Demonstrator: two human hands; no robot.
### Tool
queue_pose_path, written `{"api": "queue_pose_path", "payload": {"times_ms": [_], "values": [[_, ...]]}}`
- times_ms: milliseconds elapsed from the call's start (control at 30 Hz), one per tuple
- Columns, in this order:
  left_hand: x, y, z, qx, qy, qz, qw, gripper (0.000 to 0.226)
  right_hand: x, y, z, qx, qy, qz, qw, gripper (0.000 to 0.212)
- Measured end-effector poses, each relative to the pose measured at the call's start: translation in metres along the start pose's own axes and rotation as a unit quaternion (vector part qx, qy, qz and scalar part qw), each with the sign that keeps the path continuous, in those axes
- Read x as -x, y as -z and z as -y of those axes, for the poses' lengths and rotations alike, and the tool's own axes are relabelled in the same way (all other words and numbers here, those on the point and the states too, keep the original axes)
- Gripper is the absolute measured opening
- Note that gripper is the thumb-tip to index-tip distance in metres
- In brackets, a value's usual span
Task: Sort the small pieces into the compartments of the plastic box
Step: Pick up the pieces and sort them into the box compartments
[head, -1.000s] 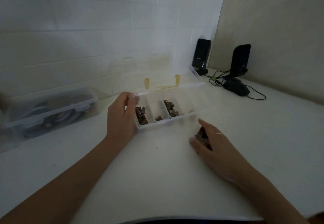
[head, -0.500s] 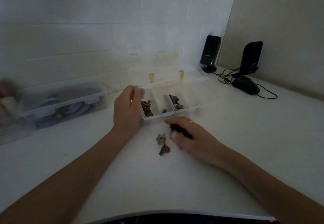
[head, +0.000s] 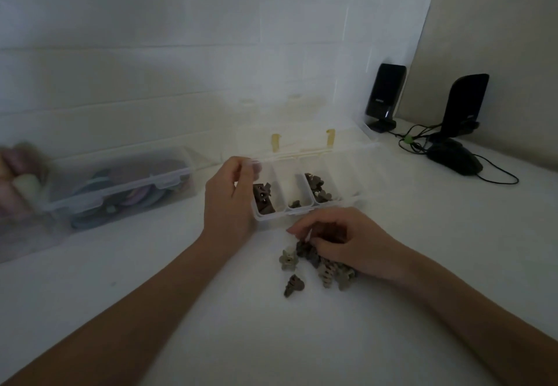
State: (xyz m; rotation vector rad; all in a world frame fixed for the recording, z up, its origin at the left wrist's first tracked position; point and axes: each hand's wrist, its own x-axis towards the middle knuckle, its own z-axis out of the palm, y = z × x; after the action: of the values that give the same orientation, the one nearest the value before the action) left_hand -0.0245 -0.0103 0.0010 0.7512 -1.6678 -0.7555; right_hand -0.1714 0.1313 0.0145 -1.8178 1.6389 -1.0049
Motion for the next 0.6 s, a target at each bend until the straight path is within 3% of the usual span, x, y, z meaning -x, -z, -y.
{"api": "queue_pose_path", "payload": {"times_ms": [200, 400, 600], "values": [[0.001, 0.0, -0.002, 0.006, 0.01, 0.003, 1.0, 0.022, 0.003, -0.005, 0.0, 0.033, 0.006, -0.025, 0.999, 0.031], [0.004, 0.002, -0.004, -0.008, -0.019, 0.008, 1.0, 0.021, 0.004, -0.009, 0.006, 0.14, 0.025, 0.013, 0.99, 0.03], [0.005, 0.003, -0.009, -0.027, -0.06, 0.018, 0.998, 0.022, 0.007, -0.009, 0.011, 0.127, 0.052, -0.035, 0.99, 0.021]]}}
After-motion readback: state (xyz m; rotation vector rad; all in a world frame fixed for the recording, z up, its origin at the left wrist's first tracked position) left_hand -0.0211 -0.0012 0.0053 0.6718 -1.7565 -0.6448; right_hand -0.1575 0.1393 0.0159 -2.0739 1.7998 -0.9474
